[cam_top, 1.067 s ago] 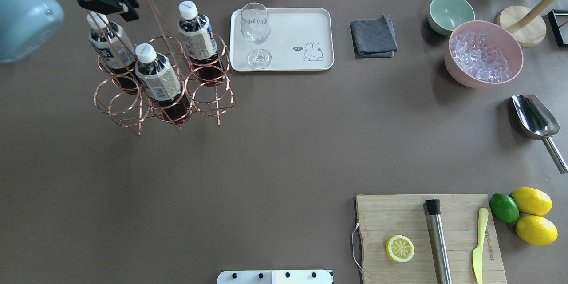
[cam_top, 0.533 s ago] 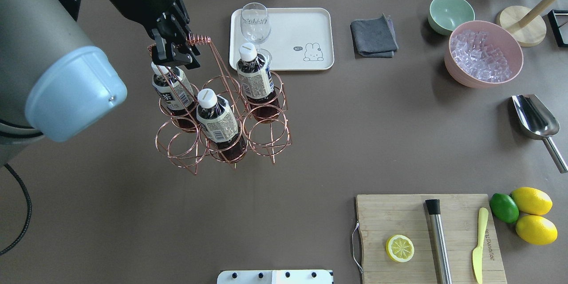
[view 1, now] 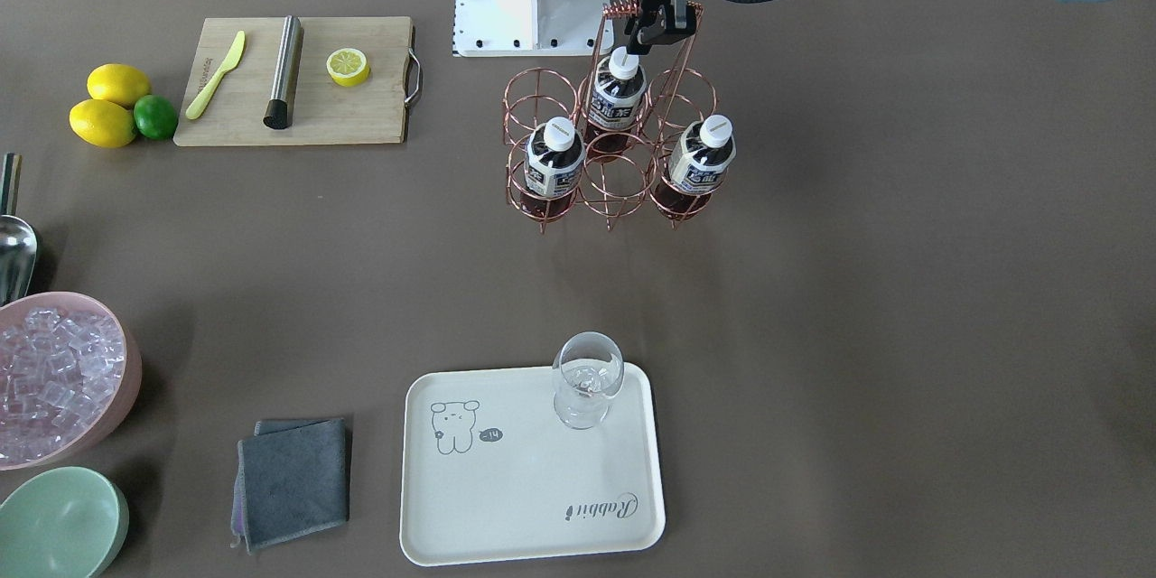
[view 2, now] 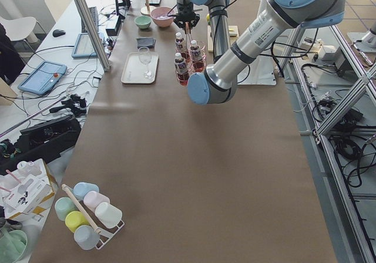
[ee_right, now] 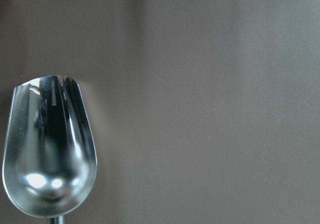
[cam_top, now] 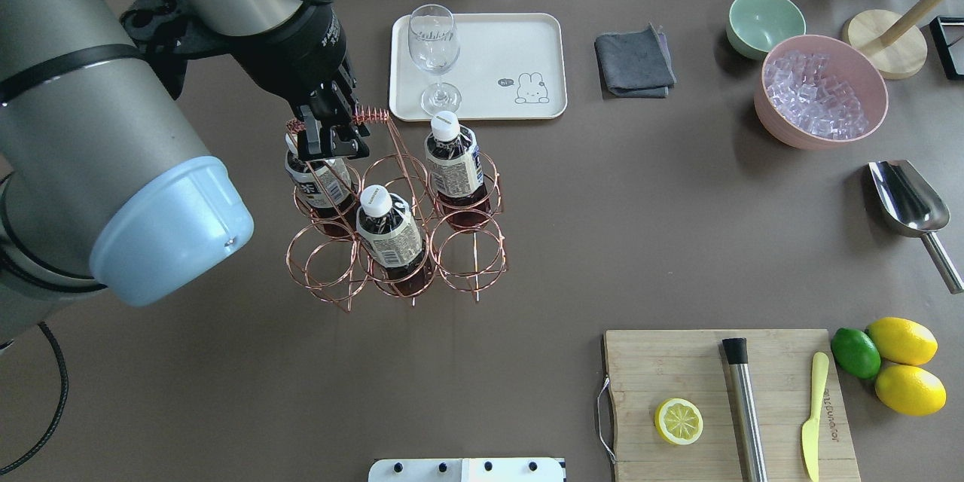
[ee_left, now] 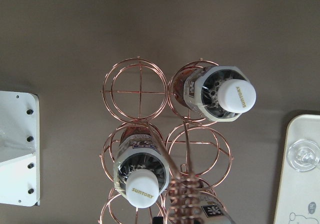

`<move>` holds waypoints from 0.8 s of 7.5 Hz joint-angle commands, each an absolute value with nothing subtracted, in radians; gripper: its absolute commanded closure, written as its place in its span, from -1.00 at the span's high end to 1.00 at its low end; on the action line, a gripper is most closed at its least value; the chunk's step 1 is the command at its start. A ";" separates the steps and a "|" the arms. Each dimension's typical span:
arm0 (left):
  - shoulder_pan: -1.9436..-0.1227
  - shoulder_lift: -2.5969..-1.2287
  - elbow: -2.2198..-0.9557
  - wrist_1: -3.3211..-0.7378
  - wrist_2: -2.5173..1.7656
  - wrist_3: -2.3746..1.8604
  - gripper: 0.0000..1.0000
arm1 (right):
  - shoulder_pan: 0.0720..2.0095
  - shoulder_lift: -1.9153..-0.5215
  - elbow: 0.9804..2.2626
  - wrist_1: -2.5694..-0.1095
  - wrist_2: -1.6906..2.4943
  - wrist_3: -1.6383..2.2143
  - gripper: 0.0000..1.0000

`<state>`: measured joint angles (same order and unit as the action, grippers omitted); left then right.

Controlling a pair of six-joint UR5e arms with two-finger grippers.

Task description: Take tea from basket to plate

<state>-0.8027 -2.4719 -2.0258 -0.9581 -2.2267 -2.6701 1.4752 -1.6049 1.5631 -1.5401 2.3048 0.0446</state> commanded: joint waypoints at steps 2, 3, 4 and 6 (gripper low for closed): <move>-0.752 -2.438 -2.013 -1.014 -2.178 -2.671 -1.00 | 1.471 -1.597 1.572 -1.540 2.310 0.046 1.00; -0.749 -2.451 -1.984 -1.017 -2.180 -2.672 -1.00 | 1.462 -1.597 1.572 -1.540 2.310 0.046 1.00; -0.744 -2.466 -1.961 -1.020 -2.181 -2.672 -1.00 | 1.448 -1.591 1.574 -1.539 2.310 0.048 1.00; -0.738 -2.506 -1.915 -1.023 -2.183 -2.674 -1.00 | 1.437 -1.585 1.592 -1.504 2.307 0.034 1.00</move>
<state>-0.7421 -2.4735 -1.9540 -1.0204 -2.1812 -2.6729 1.4481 -1.5882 1.5810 -1.5358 2.3100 0.0415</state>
